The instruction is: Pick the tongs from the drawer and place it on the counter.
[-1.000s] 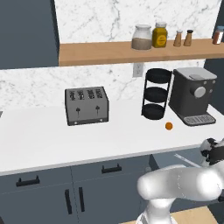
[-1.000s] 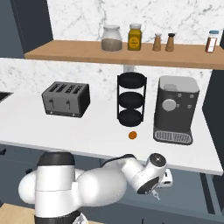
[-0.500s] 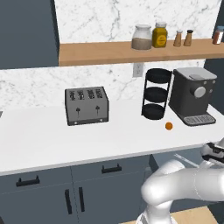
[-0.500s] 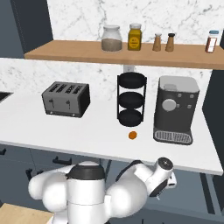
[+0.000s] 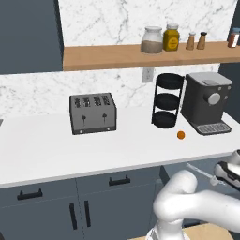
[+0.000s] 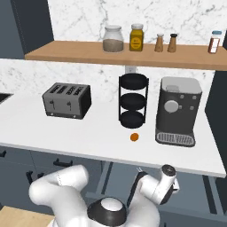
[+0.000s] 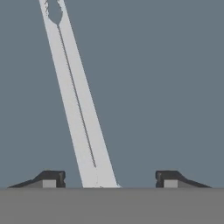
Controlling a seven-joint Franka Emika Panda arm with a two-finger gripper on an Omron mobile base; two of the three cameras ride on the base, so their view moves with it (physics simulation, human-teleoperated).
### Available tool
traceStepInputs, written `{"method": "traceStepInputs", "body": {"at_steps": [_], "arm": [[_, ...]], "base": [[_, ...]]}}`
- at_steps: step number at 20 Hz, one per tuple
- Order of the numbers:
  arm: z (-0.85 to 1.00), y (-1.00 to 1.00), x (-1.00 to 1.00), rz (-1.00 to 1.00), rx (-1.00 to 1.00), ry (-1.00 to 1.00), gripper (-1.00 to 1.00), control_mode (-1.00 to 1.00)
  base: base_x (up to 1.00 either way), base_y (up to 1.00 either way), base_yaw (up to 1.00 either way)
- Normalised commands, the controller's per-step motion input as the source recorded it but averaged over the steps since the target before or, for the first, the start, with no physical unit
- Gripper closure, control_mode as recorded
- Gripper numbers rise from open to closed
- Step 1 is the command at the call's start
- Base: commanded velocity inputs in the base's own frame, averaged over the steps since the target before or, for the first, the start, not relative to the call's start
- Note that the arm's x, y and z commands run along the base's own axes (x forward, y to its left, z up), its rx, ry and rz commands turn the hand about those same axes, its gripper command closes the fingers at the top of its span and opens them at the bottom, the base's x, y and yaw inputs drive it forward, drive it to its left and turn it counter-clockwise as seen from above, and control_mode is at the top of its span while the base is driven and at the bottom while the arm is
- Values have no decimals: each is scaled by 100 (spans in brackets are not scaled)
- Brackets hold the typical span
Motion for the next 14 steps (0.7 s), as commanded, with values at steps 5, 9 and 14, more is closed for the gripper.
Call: {"method": "traceStepInputs", "body": {"at_steps": [5, 9, 14], "arm": [[-71, -2, -9, 7, 0, 4, 100, -100], [-56, -39, -94, 13, 0, 0, 100, -100], [-48, -49, -100, 17, 0, 0, 100, -100]], "base": [[0, 0, 0], [0, 0, 0], [0, 0, 0]]}}
